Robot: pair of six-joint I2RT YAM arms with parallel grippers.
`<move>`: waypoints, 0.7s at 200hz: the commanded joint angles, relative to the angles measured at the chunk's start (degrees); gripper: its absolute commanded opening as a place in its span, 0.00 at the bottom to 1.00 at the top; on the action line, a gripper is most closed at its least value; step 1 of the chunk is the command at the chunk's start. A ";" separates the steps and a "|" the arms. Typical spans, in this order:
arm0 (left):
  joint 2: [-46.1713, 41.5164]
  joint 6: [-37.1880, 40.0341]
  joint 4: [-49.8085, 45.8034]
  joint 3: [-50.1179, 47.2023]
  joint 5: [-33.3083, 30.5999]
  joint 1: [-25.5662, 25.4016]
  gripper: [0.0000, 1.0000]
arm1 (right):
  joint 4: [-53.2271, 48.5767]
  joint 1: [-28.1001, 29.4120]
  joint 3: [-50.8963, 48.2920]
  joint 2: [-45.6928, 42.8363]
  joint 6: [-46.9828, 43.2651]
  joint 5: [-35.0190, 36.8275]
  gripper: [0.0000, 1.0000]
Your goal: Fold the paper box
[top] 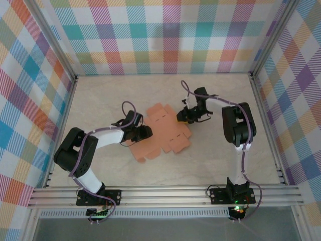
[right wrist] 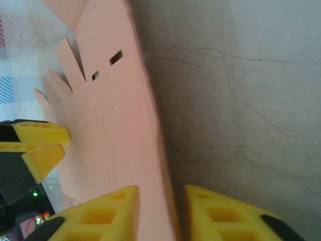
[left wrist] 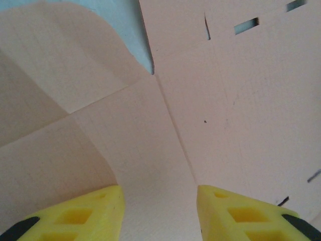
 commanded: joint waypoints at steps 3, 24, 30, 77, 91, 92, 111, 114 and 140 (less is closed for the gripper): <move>-0.59 2.25 -1.98 -1.93 -0.19 -0.03 0.44 | 0.11 0.18 0.00 -1.87 -0.59 -0.81 0.22; -1.13 3.01 -3.03 -1.34 -0.94 0.06 0.45 | 1.39 0.18 -1.87 -3.93 -0.81 2.24 0.17; -1.20 3.14 -3.40 -1.06 -1.11 0.13 0.45 | 1.11 0.18 -2.03 -4.17 -1.13 2.75 0.17; -1.37 3.02 -3.85 -0.94 -1.90 0.10 0.46 | 2.44 0.31 -5.02 -6.63 -0.42 3.32 0.23; -1.27 3.08 -3.92 -0.80 -2.06 0.05 0.46 | 2.93 0.27 -5.49 -6.90 -0.29 2.99 0.18; -1.25 3.09 -3.87 -0.80 -2.01 0.06 0.46 | 2.95 0.27 -5.49 -6.90 -0.29 3.01 0.17; -1.18 3.07 -4.05 -0.50 -1.70 0.05 0.46 | 2.98 0.23 -5.57 -6.72 -0.37 2.67 0.00; -1.22 3.10 -4.10 -0.50 -1.69 0.06 0.46 | 2.97 0.25 -5.57 -6.73 -0.37 2.78 0.00; -2.54 3.82 -3.85 -0.57 -1.78 -0.03 0.48 | 3.88 0.36 -6.40 -7.98 -0.37 4.75 0.00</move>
